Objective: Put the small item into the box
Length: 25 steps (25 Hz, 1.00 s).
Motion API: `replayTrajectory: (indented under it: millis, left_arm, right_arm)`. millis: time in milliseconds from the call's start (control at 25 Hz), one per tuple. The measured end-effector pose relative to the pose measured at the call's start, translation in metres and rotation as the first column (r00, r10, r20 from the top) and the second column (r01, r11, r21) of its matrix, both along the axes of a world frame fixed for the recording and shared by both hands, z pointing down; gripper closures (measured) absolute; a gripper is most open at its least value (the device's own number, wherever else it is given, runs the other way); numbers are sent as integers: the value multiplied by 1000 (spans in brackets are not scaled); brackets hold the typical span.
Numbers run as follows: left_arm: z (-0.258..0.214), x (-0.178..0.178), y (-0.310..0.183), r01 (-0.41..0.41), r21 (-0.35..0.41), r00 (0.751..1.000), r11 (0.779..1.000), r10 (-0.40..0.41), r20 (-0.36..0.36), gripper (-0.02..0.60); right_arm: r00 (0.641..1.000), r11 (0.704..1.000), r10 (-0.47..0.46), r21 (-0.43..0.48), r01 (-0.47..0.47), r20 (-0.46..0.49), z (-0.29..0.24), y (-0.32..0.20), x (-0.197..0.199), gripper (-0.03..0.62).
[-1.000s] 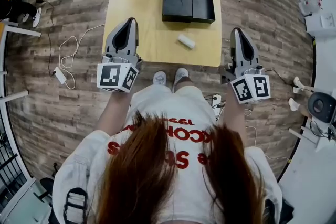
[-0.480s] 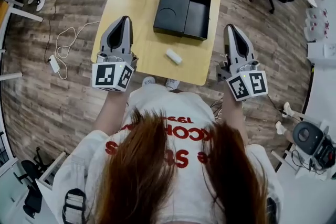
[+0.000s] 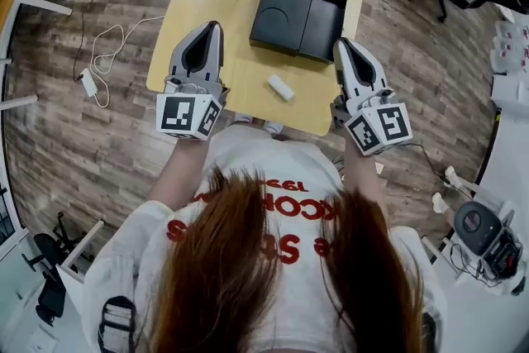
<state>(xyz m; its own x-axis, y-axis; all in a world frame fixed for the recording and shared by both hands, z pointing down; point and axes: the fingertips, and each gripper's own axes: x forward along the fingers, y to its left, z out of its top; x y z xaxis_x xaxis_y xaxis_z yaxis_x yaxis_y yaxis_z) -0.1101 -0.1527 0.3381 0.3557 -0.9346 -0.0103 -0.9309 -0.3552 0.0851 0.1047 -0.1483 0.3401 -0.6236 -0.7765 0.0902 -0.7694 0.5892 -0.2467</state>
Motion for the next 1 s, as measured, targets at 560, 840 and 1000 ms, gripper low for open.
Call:
replayTrajectory:
  millis: [560, 840, 1000]
  left_arm:
    - [82, -28, 6, 18, -185, 999, 983, -10, 43, 575]
    - [105, -47, 25, 62, -241, 997, 969, -49, 58, 575]
    - [109, -52, 32, 83, -253, 996, 964, -69, 63, 575]
  right_arm:
    - [880, 856, -380, -468, 218, -284, 210, 65, -80, 440]
    - [675, 784, -559, -573, 239, -482, 277, 96, -94, 367]
    - [649, 777, -566, -591, 215, -508, 287, 100, -91, 427]
